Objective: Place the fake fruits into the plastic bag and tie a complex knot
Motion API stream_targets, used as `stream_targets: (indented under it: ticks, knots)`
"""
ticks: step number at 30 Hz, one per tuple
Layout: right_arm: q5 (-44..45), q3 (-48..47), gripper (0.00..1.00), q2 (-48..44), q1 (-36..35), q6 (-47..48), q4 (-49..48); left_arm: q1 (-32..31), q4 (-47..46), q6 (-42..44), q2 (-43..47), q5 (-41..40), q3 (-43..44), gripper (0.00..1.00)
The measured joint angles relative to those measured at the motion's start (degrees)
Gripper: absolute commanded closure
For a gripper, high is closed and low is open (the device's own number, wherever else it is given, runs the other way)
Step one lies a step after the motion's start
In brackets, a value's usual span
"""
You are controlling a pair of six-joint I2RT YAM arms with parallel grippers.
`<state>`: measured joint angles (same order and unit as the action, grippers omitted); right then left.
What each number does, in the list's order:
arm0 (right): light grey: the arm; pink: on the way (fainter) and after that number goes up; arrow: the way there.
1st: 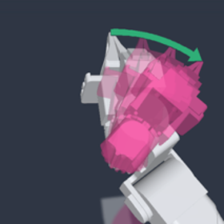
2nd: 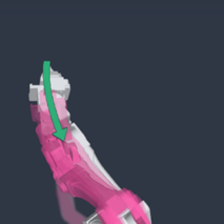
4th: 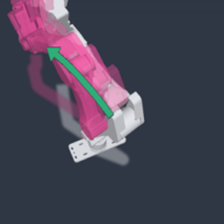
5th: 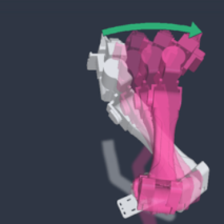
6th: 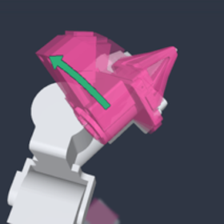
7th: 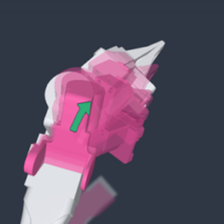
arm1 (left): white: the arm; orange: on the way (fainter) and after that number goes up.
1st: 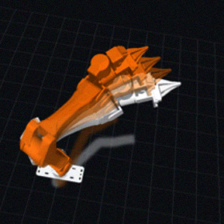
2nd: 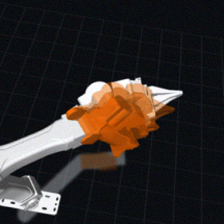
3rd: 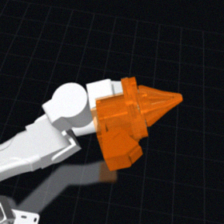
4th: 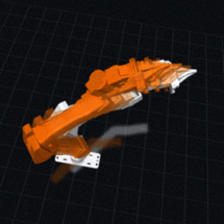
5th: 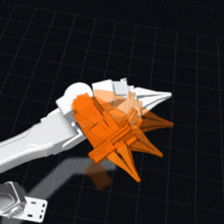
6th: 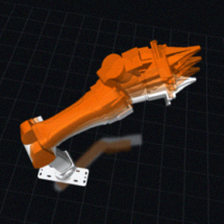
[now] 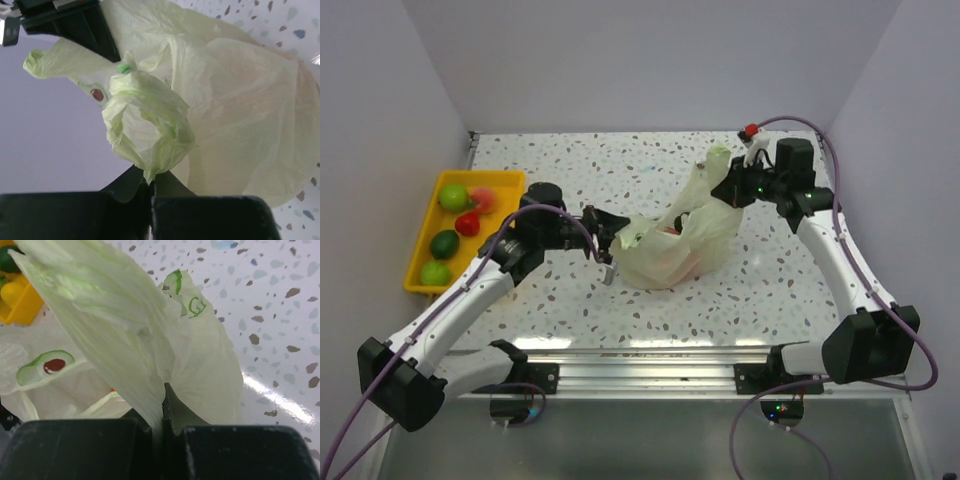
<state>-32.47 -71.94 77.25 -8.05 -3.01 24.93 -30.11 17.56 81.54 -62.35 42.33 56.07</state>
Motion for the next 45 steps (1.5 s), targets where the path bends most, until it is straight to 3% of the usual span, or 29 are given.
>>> stream_targets:
  ticks: [7, 12, 19, 24, 29, 38, 45]
  knots:
    - [1.5, 7.0, 1.0, -1.7, -7.8, 2.8, 1.0, -6.4, 5.5, 1.0, -7.5, 1.1, 0.0, 1.0]
    - [2.1, 7.6, 1.0, -3.3, -9.0, 2.5, 1.0, -12.7, 10.7, 5.0, -12.1, 0.1, -0.3, 1.0]
    - [3.7, 11.5, 1.0, -4.8, -8.9, -9.2, -3.8, -18.9, 10.6, 8.1, -13.1, -2.1, -8.4, 1.0]
    - [6.3, 12.5, 1.0, -3.0, -7.4, -20.2, -5.7, -19.8, 10.8, 8.8, -13.0, -3.2, -13.1, 1.0]
    - [7.5, 13.0, 1.0, -2.0, -0.7, -30.6, -7.0, -19.8, 10.4, 9.0, -11.0, -4.4, -16.3, 1.0]
    - [6.6, 16.8, 1.0, -6.5, 1.7, -34.8, -9.7, -19.0, 8.3, -1.7, -6.8, -5.3, -15.7, 1.0]
    - [0.2, 18.0, 0.53, -7.8, 1.7, -31.7, -11.3, -14.9, 7.6, -9.0, -6.8, -4.5, -10.6, 1.0]
